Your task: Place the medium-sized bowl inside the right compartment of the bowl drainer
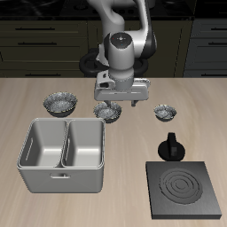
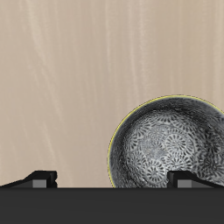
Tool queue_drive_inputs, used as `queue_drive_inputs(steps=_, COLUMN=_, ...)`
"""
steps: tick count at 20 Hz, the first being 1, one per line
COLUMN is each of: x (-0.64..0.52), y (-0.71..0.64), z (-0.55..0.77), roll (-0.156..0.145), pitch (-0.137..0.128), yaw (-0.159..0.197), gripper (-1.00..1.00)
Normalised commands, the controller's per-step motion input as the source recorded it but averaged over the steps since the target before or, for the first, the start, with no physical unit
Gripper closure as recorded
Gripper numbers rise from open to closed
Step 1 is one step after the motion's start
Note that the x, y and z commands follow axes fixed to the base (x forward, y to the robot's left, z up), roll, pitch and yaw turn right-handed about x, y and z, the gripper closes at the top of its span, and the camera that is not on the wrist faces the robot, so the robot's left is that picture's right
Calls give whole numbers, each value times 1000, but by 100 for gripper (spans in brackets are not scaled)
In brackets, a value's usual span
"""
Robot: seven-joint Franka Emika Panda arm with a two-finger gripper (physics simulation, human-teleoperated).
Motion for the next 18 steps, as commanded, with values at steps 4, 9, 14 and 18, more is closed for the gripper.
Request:
queue_drive_inputs(steps=4, x=-16, y=30, z=-323, roll=29, pitch=38, yaw=-18, gripper=-100)
queue_drive_inputs(steps=9, x=-7, y=-23, z=-272, roll=-15, pitch=33, yaw=0, gripper=-100)
queue_drive_inputs(steps=14, x=3, y=40, z=-66, roll=24, pitch=-7, yaw=7, gripper=100)
queue_drive_inputs(steps=18, x=34, y=-56, z=122, roll=1, pitch=-11, yaw=-6, gripper=100)
